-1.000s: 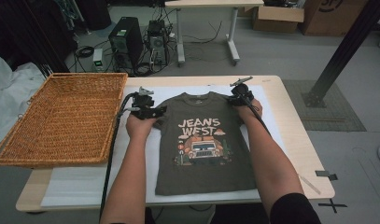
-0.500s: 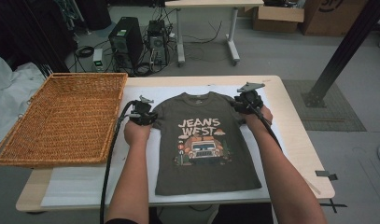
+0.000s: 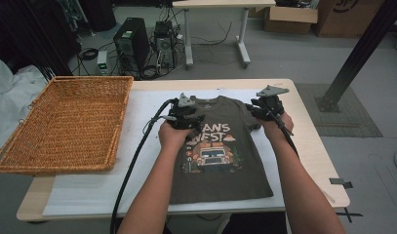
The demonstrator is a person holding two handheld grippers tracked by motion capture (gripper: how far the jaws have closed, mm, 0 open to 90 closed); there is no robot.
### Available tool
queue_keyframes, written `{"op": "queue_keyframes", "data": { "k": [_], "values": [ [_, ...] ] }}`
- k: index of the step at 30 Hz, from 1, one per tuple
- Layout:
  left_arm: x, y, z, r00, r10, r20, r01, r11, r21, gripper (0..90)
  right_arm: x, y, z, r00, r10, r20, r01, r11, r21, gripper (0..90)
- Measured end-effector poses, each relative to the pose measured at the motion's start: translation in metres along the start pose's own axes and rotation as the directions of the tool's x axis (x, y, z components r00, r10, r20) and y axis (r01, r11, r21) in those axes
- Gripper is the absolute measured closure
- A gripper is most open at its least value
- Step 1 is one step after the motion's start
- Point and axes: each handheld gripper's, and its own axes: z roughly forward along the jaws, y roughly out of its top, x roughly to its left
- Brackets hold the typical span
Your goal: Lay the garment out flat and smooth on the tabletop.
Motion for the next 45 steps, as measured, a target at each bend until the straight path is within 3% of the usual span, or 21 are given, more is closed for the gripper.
{"op": "queue_keyframes", "data": {
  "k": [3,5,6,11,17,18,20,22,23,25,27,30,32,34,37,38,40,42,44,45],
  "values": [
    [0.011,0.000,-0.004,0.9986,-0.044,-0.028,0.045,0.9990,0.008,47.4,-0.001,-0.003,-0.004,1.0000,0.005,0.004,-0.005,1.000,-0.001,66.1],
    [0.015,-0.001,-0.001,0.9969,-0.076,-0.020,0.077,0.9966,0.028,43.6,-0.002,-0.005,-0.005,1.0000,0.006,0.007,-0.006,1.000,0.002,65.8],
    [0.013,-0.003,0.002,0.9973,-0.072,-0.007,0.073,0.9966,0.040,43.2,-0.003,-0.005,-0.005,0.9999,0.009,0.007,-0.009,1.000,0.002,65.5],
    [-0.010,-0.007,0.028,0.9983,0.002,0.058,-0.007,0.9952,0.097,45.6,-0.004,-0.009,-0.002,1.0000,0.008,0.005,-0.008,1.000,0.010,64.3],
    [-0.035,-0.008,0.056,0.9904,0.087,0.107,-0.105,0.9796,0.171,53.4,-0.004,-0.014,-0.001,1.0000,0.000,0.008,0.000,1.000,0.027,64.1],
    [-0.038,-0.008,0.059,0.9890,0.107,0.102,-0.125,0.9737,0.191,54.6,-0.005,-0.014,-0.002,1.0000,-0.001,0.010,0.000,1.000,0.028,64.1],
    [-0.041,-0.011,0.065,0.9867,0.138,0.086,-0.154,0.9614,0.228,61.3,-0.005,-0.015,-0.003,0.9999,0.000,0.011,0.000,1.000,0.027,64.1],
    [-0.040,-0.015,0.068,0.9857,0.143,0.089,-0.161,0.9539,0.253,79.4,-0.006,-0.017,-0.005,0.9999,-0.002,0.013,0.002,1.000,0.030,64.2],
    [-0.037,-0.016,0.066,0.9858,0.141,0.092,-0.160,0.9545,0.252,89.0,-0.006,-0.018,-0.005,0.9999,-0.002,0.013,0.002,0.999,0.032,64.2],
    [-0.031,-0.014,0.061,0.9856,0.125,0.114,-0.149,0.9600,0.237,90.0,-0.007,-0.019,-0.006,0.9999,-0.006,0.015,0.005,0.999,0.036,64.3],
    [-0.021,-0.009,0.050,0.9880,0.101,0.117,-0.122,0.9734,0.194,90.0,-0.008,-0.021,-0.007,0.9998,-0.006,0.020,0.005,0.999,0.041,64.4],
    [0.007,-0.004,0.025,0.9969,0.014,0.077,-0.023,0.9936,0.111,90.0,-0.011,-0.022,-0.009,0.9997,0.008,0.025,-0.009,0.999,0.037,64.4],
    [0.029,-0.003,0.007,0.9992,-0.032,0.025,0.030,0.9969,0.072,90.0,-0.012,-0.021,-0.008,0.9996,0.014,0.026,-0.015,0.999,0.035,64.4],
    [0.051,-0.005,-0.010,0.9963,-0.082,-0.027,0.083,0.9956,0.044,90.0,-0.010,-0.020,-0.007,0.9997,0.009,0.024,-0.010,0.999,0.034,64.4],
    [0.078,-0.013,-0.028,0.9836,-0.131,-0.124,0.137,0.9898,0.041,90.0,-0.008,-0.020,-0.005,0.9997,0.004,0.022,-0.005,0.999,0.038,64.4],
    [0.085,-0.015,-0.034,0.9757,-0.144,-0.165,0.153,0.9872,0.043,90.0,-0.007,-0.020,-0.004,0.9998,0.002,0.022,-0.003,0.999,0.040,64.4],
    [0.094,-0.019,-0.044,0.9621,-0.177,-0.208,0.185,0.9825,0.022,89.7,-0.007,-0.020,-0.003,0.9997,0.003,0.024,-0.004,0.999,0.046,64.3],
    [0.101,-0.021,-0.053,0.9479,-0.198,-0.250,0.202,0.9793,-0.008,81.5,-0.008,-0.020,-0.002,0.9996,0.005,0.027,-0.007,0.999,0.047,64.2],
    [0.108,-0.021,-0.062,0.9430,-0.206,-0.261,0.205,0.9783,-0.032,82.2,-0.007,-0.019,-0.003,0.9997,0.007,0.026,-0.008,0.999,0.045,64.2],
    [0.111,-0.021,-0.065,0.9452,-0.214,-0.247,0.210,0.9767,-0.045,82.3,-0.007,-0.018,-0.003,0.9996,0.004,0.027,-0.005,0.999,0.044,64.2]
  ]
}}
